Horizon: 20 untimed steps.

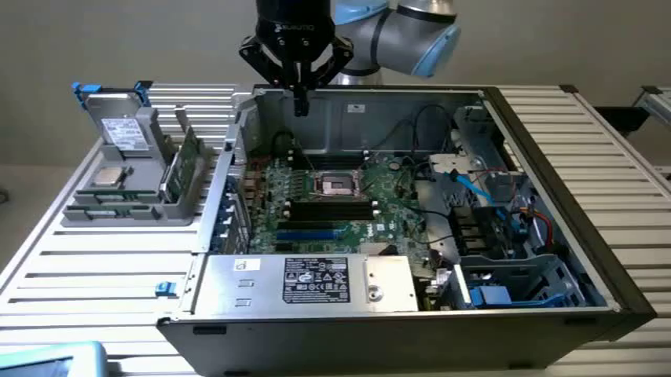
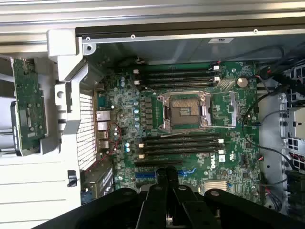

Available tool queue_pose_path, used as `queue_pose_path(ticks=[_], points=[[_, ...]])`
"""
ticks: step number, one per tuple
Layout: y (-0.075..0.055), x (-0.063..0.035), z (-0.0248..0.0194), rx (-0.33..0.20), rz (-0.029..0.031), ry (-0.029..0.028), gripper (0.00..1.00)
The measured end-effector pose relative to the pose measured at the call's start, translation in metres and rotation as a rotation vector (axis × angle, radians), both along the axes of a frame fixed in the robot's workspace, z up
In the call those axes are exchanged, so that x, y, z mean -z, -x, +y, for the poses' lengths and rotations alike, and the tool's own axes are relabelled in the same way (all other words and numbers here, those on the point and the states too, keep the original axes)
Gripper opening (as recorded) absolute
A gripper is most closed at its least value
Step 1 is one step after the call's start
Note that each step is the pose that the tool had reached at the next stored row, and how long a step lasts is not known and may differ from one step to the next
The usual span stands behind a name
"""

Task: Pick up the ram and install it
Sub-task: 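Reach for the ram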

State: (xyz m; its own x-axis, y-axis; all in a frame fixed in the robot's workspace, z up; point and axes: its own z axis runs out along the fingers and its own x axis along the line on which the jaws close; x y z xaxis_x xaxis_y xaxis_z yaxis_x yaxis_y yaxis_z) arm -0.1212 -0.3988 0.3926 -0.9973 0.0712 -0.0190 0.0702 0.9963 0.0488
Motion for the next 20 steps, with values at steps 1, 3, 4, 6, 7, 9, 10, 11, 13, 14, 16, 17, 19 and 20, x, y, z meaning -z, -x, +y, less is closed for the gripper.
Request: queue_pose_path(ticks=[1, 3, 4, 6, 7, 9, 10, 11, 13, 14, 16, 17, 19, 20], points=[[0.000, 0.0000, 0.0000, 0.000, 0.0000, 0.0000, 0.11], [0.000, 0.0000, 0.0000, 0.000, 0.0000, 0.0000, 0.11], [0.000, 0.0000, 0.0000, 0.000, 0.0000, 0.0000, 0.11], [0.000, 0.0000, 0.0000, 0.000, 0.0000, 0.0000, 0.11], [0.000, 0.0000, 0.0000, 0.000, 0.0000, 0.0000, 0.11], [0.000, 0.0000, 0.0000, 0.000, 0.0000, 0.0000, 0.11], [0.000, 0.0000, 0.0000, 0.000, 0.0000, 0.0000, 0.11], [0.000, 0.0000, 0.0000, 0.000, 0.0000, 0.0000, 0.11], [0.000, 0.0000, 0.0000, 0.000, 0.0000, 0.0000, 0.11], [0.000, 0.0000, 0.0000, 0.000, -0.0001, 0.0000, 0.11], [0.003, -0.0001, 0.0000, 0.000, 0.0002, 0.0002, 0.11], [0.007, -0.0001, 0.0000, 0.000, 0.0001, 0.0002, 0.11], [0.016, 0.0000, 0.0000, 0.000, 0.0000, 0.0001, 0.11], [0.021, 0.0000, 0.0000, 0.000, 0.0000, 0.0000, 0.11]])
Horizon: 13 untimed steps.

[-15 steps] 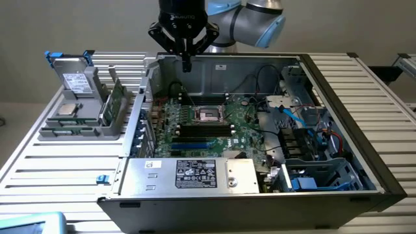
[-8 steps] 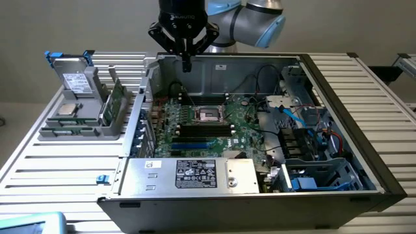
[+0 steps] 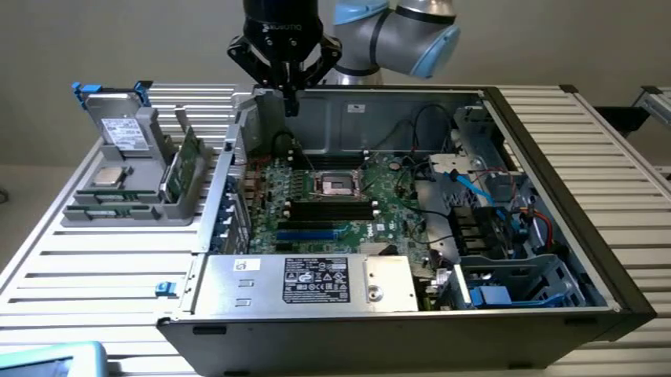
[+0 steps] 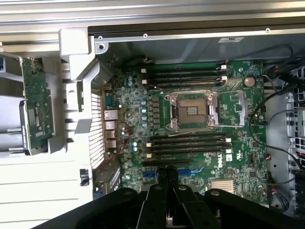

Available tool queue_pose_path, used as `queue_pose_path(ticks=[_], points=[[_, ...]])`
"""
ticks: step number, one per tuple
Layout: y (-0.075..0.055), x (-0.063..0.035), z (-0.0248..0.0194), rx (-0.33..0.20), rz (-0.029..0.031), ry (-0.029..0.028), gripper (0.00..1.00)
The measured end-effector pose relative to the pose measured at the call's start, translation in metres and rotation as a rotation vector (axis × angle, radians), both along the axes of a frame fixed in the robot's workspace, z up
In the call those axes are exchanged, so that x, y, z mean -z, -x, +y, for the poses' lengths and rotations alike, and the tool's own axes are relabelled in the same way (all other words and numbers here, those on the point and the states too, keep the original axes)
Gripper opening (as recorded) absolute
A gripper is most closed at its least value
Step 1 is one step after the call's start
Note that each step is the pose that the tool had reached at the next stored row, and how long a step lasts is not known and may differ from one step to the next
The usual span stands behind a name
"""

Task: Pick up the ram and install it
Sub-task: 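Reach for the ram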

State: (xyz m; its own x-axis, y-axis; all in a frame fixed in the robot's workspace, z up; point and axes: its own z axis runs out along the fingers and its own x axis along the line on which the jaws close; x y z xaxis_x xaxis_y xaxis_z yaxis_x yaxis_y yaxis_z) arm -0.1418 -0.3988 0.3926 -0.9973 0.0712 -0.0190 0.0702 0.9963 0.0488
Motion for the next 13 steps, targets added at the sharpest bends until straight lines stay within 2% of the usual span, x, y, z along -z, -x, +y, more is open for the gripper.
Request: queue_pose_path(ticks=[6, 13], points=[[0.025, 0.0001, 0.0000, 0.000, 0.0004, 0.0001, 0.11], [0.054, 0.0004, 0.0000, -0.001, 0.0037, 0.0001, 0.11]])
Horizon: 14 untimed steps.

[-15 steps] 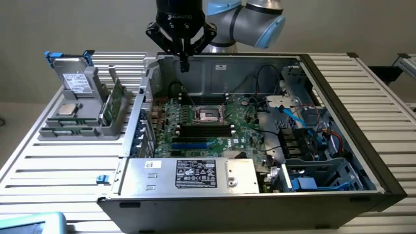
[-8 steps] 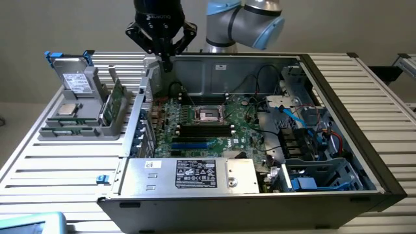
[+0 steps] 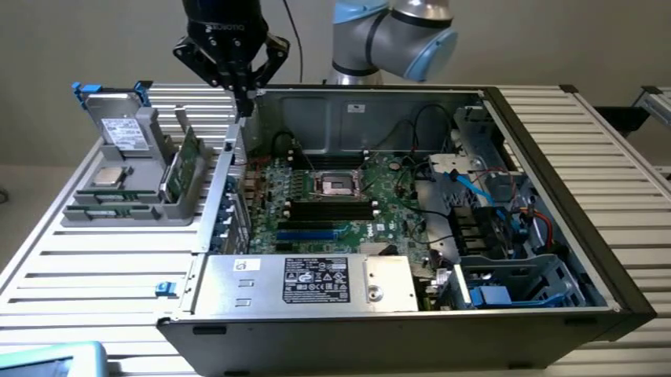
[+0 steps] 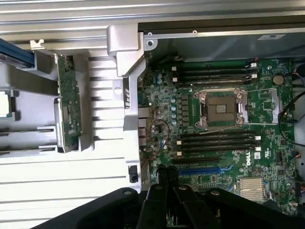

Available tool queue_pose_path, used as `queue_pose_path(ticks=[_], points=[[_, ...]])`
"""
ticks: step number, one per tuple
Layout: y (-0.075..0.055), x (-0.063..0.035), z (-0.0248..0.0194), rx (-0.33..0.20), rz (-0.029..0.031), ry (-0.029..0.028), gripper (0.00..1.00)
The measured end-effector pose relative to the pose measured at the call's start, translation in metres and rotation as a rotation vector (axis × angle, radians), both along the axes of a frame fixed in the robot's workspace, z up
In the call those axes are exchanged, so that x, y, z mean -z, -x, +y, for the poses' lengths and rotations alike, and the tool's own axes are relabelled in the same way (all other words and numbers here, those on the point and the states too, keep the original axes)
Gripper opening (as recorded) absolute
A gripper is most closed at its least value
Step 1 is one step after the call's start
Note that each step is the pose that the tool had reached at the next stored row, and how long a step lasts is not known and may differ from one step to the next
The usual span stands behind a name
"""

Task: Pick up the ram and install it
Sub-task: 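Reach for the ram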

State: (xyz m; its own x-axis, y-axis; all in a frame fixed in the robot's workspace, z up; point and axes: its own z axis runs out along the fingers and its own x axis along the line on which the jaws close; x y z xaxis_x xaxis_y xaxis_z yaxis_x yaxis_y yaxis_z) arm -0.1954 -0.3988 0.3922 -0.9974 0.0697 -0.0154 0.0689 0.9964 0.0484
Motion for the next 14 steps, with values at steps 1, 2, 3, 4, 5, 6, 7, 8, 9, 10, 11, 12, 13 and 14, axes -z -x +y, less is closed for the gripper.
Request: queue_pose_path(ticks=[1, 2, 3, 4, 5, 6, 7, 8, 9, 10, 11, 12, 13, 14], points=[[0.004, 0.0001, 0.0000, 0.000, 0.0003, 0.0000, 0.11], [0.009, 0.0001, 0.0000, 0.000, 0.0008, 0.0000, 0.11], [0.014, 0.0001, 0.0000, 0.000, 0.0011, 0.0000, 0.11], [0.018, 0.0001, 0.0000, -0.001, 0.0015, 0.0000, 0.11], [0.023, 0.0001, 0.0000, -0.001, 0.0018, 0.0000, 0.11], [0.027, 0.0001, 0.0000, -0.001, 0.0022, 0.0000, 0.11], [0.032, 0.0002, 0.0000, -0.001, 0.0023, -0.0001, 0.11], [0.036, 0.0003, 0.0000, -0.001, 0.0024, -0.0001, 0.11], [0.040, 0.0002, 0.0000, -0.001, 0.0025, 0.0000, 0.11], [0.044, 0.0002, 0.0000, -0.001, 0.0025, 0.0000, 0.11], [0.048, 0.0002, 0.0000, -0.001, 0.0025, 0.0000, 0.11], [0.053, 0.0003, 0.0000, -0.001, 0.0025, 0.0000, 0.11], [0.058, 0.0003, 0.0000, -0.001, 0.0025, 0.0000, 0.11], [0.062, 0.0004, 0.0000, -0.002, 0.0024, -0.0001, 0.11]])
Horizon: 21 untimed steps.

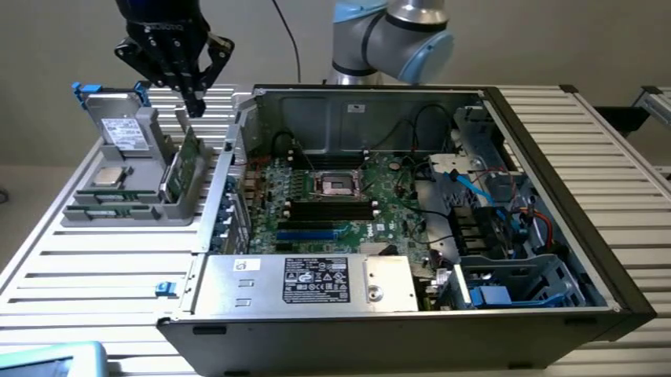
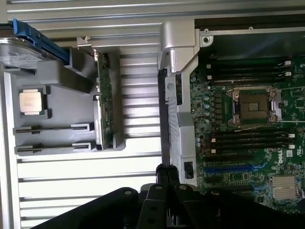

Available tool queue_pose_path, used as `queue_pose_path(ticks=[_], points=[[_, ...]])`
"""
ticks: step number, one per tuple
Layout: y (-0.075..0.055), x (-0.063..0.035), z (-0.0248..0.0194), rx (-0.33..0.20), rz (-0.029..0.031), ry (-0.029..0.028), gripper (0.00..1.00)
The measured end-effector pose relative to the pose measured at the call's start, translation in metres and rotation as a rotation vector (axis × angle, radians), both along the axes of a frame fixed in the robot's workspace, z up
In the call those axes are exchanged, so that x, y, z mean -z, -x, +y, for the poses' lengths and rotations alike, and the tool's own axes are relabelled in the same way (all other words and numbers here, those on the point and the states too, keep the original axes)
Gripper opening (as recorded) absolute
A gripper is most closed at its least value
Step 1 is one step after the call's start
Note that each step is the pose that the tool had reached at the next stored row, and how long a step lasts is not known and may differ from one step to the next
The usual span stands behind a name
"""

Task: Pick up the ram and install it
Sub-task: 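Reach for the ram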

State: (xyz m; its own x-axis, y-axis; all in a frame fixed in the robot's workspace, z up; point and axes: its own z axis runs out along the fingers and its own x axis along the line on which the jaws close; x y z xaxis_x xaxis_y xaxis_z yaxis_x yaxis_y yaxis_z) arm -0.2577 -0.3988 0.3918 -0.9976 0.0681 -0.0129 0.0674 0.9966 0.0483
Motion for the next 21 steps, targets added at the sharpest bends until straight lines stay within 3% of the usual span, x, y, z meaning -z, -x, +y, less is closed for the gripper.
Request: queue_pose_path(ticks=[21], points=[[0.096, 0.0033, 0.0002, 0.000, 0.0000, 0.0000, 0.11]])
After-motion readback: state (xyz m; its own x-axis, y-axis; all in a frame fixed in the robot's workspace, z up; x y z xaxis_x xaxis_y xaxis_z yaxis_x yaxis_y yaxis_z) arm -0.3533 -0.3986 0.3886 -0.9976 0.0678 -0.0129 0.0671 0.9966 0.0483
